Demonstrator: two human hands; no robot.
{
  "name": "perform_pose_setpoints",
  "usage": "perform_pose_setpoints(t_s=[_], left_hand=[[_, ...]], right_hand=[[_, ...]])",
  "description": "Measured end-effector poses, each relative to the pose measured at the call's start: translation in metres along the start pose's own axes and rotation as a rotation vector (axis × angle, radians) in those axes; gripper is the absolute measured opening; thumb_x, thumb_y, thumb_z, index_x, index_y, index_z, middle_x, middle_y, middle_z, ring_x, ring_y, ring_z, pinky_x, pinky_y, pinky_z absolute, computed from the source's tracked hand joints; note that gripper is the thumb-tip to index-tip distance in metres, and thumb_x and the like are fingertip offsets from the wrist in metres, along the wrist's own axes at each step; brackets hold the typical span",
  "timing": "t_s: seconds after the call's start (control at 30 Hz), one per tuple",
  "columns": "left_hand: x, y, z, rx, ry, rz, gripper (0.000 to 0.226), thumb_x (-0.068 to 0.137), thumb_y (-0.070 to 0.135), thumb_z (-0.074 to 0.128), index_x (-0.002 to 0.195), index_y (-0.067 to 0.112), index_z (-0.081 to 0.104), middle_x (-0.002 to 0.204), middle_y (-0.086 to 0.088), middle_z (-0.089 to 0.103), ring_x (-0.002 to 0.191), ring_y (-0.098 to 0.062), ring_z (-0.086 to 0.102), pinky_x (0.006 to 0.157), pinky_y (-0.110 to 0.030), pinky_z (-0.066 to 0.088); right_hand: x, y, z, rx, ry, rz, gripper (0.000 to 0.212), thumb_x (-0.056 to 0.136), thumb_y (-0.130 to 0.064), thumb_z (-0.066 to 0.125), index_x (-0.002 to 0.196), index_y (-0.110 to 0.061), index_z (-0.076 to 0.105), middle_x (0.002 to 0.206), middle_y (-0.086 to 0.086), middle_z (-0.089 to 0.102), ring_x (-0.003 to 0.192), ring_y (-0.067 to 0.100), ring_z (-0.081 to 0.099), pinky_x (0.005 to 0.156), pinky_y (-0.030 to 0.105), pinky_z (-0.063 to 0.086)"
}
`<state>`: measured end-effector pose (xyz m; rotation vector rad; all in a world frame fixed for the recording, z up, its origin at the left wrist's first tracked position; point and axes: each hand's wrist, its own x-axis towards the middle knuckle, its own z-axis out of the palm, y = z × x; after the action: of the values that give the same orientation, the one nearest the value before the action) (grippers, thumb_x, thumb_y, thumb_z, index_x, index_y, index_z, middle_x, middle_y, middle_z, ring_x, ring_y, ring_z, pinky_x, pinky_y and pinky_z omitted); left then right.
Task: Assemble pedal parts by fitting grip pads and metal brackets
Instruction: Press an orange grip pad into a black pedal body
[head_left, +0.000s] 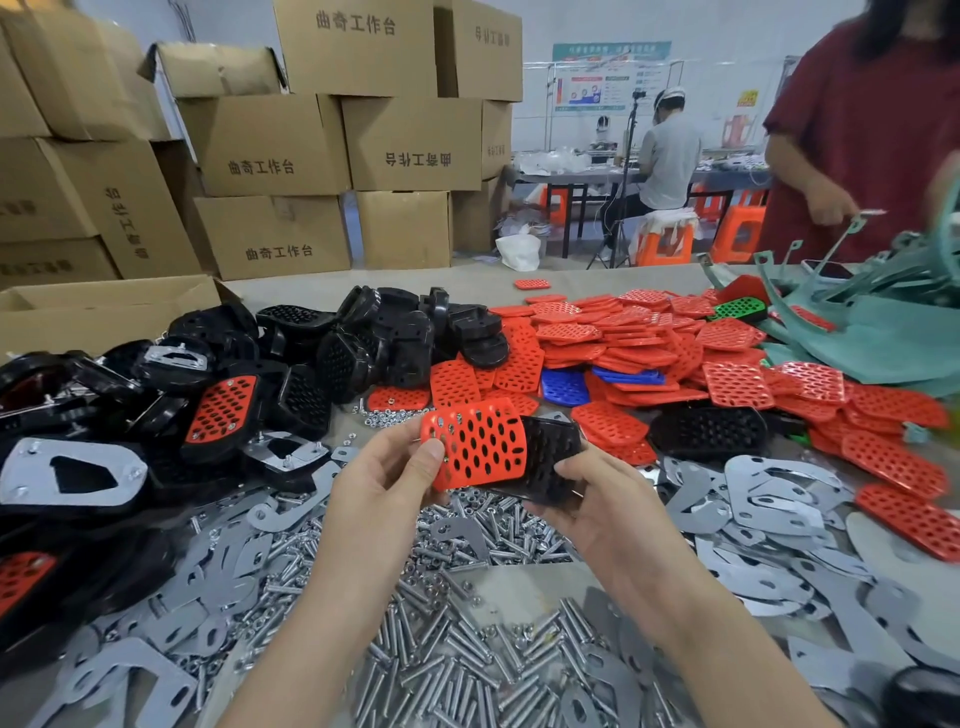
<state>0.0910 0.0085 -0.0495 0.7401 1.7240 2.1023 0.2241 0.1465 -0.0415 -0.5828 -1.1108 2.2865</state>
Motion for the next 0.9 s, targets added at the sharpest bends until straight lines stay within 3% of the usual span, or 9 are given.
perform_pose_setpoints(t_s=[0.27, 0.43, 0.6, 0.8, 0.9], left_hand=[[0.001, 0.001, 0.000, -0.081, 0.079, -0.010, 0.037, 0.100, 0.014, 0.059, 0.092, 0.045, 0.078, 0.085, 0.012, 0.075, 0.071, -0.002, 0.063, 0.070, -0.029, 0.050], [0.001, -0.001, -0.001, -0.086, 0.125, -0.018, 0.020, 0.101, 0.016, 0.059, 0.105, 0.028, 0.075, 0.084, 0.009, 0.074, 0.065, -0.003, 0.061, 0.071, -0.032, 0.048], [0.003, 0.000, -0.003, -0.075, 0.180, 0.020, 0.020, 0.102, 0.019, 0.058, 0.117, 0.021, 0.071, 0.089, 0.007, 0.075, 0.067, -0.003, 0.061, 0.065, -0.025, 0.051], [0.001, 0.004, -0.002, -0.040, 0.177, 0.049, 0.018, 0.101, 0.019, 0.059, 0.111, 0.025, 0.073, 0.090, 0.006, 0.075, 0.072, -0.007, 0.061, 0.070, -0.030, 0.050], [-0.002, 0.006, 0.001, 0.041, 0.153, 0.101, 0.017, 0.101, 0.021, 0.060, 0.110, 0.027, 0.073, 0.089, 0.008, 0.076, 0.069, -0.003, 0.061, 0.065, -0.022, 0.053]], right_hand=[[0.003, 0.002, -0.003, 0.019, -0.009, 0.000, 0.026, 0.094, 0.010, 0.048, 0.109, 0.004, 0.068, 0.106, 0.020, 0.069, 0.094, 0.030, 0.069, 0.071, 0.033, 0.061], [0.002, 0.003, -0.002, 0.026, -0.052, 0.003, 0.030, 0.093, 0.011, 0.046, 0.114, 0.003, 0.066, 0.112, 0.021, 0.068, 0.101, 0.031, 0.069, 0.078, 0.035, 0.062], [-0.002, 0.000, 0.000, 0.013, -0.093, -0.001, 0.034, 0.091, 0.012, 0.044, 0.115, 0.006, 0.068, 0.124, 0.027, 0.068, 0.106, 0.033, 0.070, 0.081, 0.037, 0.063], [-0.006, -0.002, 0.000, -0.032, -0.142, -0.002, 0.038, 0.092, 0.013, 0.043, 0.121, 0.005, 0.066, 0.130, 0.027, 0.066, 0.107, 0.030, 0.070, 0.090, 0.038, 0.062], [-0.008, -0.002, 0.000, -0.077, -0.180, -0.008, 0.042, 0.093, 0.014, 0.043, 0.127, 0.002, 0.064, 0.125, 0.025, 0.070, 0.105, 0.027, 0.071, 0.097, 0.042, 0.060]])
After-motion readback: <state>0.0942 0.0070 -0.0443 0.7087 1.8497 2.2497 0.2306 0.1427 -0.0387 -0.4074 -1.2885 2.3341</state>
